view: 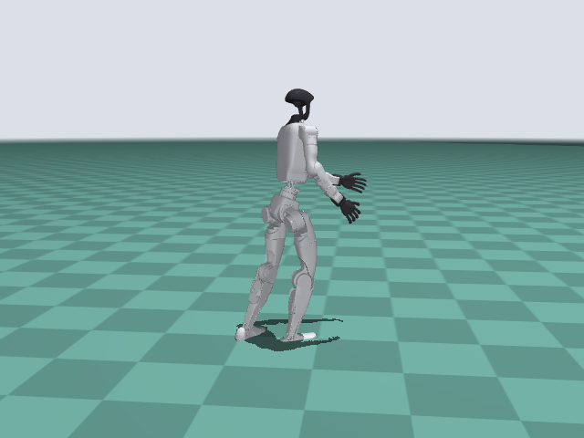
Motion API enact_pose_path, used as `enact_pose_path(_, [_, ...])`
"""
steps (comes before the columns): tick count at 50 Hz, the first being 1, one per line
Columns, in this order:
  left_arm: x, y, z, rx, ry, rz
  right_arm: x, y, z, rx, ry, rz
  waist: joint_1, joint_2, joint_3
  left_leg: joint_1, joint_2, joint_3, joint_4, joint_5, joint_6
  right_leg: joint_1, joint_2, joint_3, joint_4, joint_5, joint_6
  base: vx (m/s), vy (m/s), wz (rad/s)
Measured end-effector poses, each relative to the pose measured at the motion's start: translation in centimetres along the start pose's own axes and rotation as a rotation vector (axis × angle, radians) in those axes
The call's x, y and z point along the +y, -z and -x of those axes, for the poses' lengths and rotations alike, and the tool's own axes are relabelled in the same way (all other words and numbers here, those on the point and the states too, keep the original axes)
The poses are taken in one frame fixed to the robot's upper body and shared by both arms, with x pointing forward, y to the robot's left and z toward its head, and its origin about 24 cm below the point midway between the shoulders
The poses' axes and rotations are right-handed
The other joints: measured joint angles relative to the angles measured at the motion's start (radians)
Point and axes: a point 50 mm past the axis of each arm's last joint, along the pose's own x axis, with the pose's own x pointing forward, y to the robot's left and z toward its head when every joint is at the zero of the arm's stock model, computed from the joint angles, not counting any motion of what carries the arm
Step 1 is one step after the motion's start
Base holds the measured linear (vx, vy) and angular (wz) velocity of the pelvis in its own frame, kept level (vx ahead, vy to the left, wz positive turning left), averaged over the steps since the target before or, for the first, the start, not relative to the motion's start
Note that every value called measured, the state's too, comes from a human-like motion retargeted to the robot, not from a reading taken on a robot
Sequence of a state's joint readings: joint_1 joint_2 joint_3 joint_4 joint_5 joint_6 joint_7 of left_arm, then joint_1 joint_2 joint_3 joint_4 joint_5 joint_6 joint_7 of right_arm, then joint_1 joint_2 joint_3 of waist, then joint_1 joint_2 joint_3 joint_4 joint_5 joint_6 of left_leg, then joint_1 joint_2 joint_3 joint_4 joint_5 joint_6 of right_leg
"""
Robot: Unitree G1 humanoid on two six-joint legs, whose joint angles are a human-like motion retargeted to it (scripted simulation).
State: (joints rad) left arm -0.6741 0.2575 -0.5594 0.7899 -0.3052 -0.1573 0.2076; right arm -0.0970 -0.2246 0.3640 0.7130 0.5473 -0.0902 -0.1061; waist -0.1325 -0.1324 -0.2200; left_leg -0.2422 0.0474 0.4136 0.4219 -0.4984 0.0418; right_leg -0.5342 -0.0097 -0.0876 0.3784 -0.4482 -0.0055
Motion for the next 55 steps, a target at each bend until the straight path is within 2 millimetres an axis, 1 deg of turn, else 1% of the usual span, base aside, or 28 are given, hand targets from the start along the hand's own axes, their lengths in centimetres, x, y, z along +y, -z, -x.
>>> enact_pose_path(5, [-0.6, -2.6, 0.3, -0.122, 0.038, 0.080, 0.6, -1.3, 0.2, -0.049, -0.054, -0.137, 0.000, -0.006, 0.009, 0.017, -0.020, 0.013, -0.046, 0.017, 0.009, -0.006, -0.010, 0.009, 0.000, 0.008, 0.009, 0.00, 0.00, 0.00])
enact_pose_path(10, [-0.5, -4.9, 1.0, -0.228, 0.088, 0.133, 1.7, -2.5, 0.6, -0.087, -0.162, -0.238, 0.011, -0.012, 0.018, 0.030, -0.036, 0.020, -0.081, 0.032, 0.018, -0.006, -0.017, 0.017, -0.005, 0.020, 0.017, 0.00, 0.00, 0.00])
enact_pose_path(15, [-0.1, -6.5, 1.9, -0.309, 0.143, 0.168, 3.0, -3.5, 1.1, -0.105, -0.308, -0.302, 0.032, -0.021, 0.026, 0.039, -0.048, 0.020, -0.103, 0.044, 0.025, -0.003, -0.023, 0.020, -0.013, 0.035, 0.026, 0.00, 0.00, 0.00])
enact_pose_path(20, [0.5, -7.4, 3.1, -0.365, 0.194, 0.192, 4.6, -4.8, 1.8, -0.128, -0.485, -0.341, 0.058, -0.028, 0.033, 0.047, -0.055, 0.015, -0.119, 0.054, 0.029, 0.006, -0.028, 0.021, -0.025, 0.052, 0.034, 0.00, 0.00, 0.00])
enact_pose_path(23, [0.8, -7.6, 4.0, -0.389, 0.224, 0.202, 5.7, -6.3, 2.3, -0.170, -0.605, -0.345, 0.073, -0.031, 0.035, 0.050, -0.057, 0.011, -0.126, 0.059, 0.031, 0.014, -0.029, 0.018, -0.035, 0.062, 0.039, 0.00, 0.00, 0.00])
enact_pose_path(29, [1.6, -7.2, 6.0, -0.409, 0.281, 0.223, 7.4, -10.5, 4.2, -0.304, -0.838, -0.301, 0.099, -0.034, 0.037, 0.057, -0.058, -0.004, -0.133, 0.067, 0.034, 0.034, -0.031, 0.011, -0.058, 0.083, 0.047, 0.00, 0.00, 0.00])
enact_pose_path(36, [2.3, -5.9, 8.4, -0.380, 0.355, 0.271, 9.0, -15.6, 7.7, -0.486, -1.082, -0.150, 0.126, -0.034, 0.033, 0.065, -0.055, -0.029, -0.134, 0.074, 0.040, 0.065, -0.030, 0.003, -0.090, 0.102, 0.050, 0.00, 0.00, 0.00])
enact_pose_path(40, [2.6, -5.5, 9.4, -0.371, 0.388, 0.310, 10.1, -18.0, 10.0, -0.575, -1.203, -0.038, 0.140, -0.034, 0.027, 0.069, -0.053, -0.046, -0.130, 0.076, 0.044, 0.085, -0.028, -0.001, -0.109, 0.111, 0.047, 0.00, 0.00, 0.00])
enact_pose_path(47, [3.4, -5.3, 10.5, -0.376, 0.390, 0.396, 12.0, -21.3, 13.2, -0.713, -1.301, 0.141, 0.163, -0.035, 0.015, 0.074, -0.048, -0.076, -0.115, 0.078, 0.053, 0.123, -0.025, -0.009, -0.144, 0.125, 0.040, 0.00, 0.00, 0.00])
enact_pose_path(51, [3.7, -5.2, 10.7, -0.375, 0.373, 0.450, 12.8, -22.7, 14.5, -0.798, -1.296, 0.214, 0.173, -0.033, 0.010, 0.075, -0.044, -0.089, -0.101, 0.076, 0.057, 0.144, -0.023, -0.016, -0.164, 0.133, 0.038, 0.00, 0.00, 0.00])
enact_pose_path(55, [3.9, -5.0, 10.6, -0.370, 0.352, 0.493, 13.4, -23.9, 15.4, -0.890, -1.253, 0.262, 0.181, -0.030, 0.007, 0.074, -0.040, -0.100, -0.086, 0.073, 0.060, 0.165, -0.022, -0.026, -0.186, 0.141, 0.037, 0.00, 0.00, 0.00])
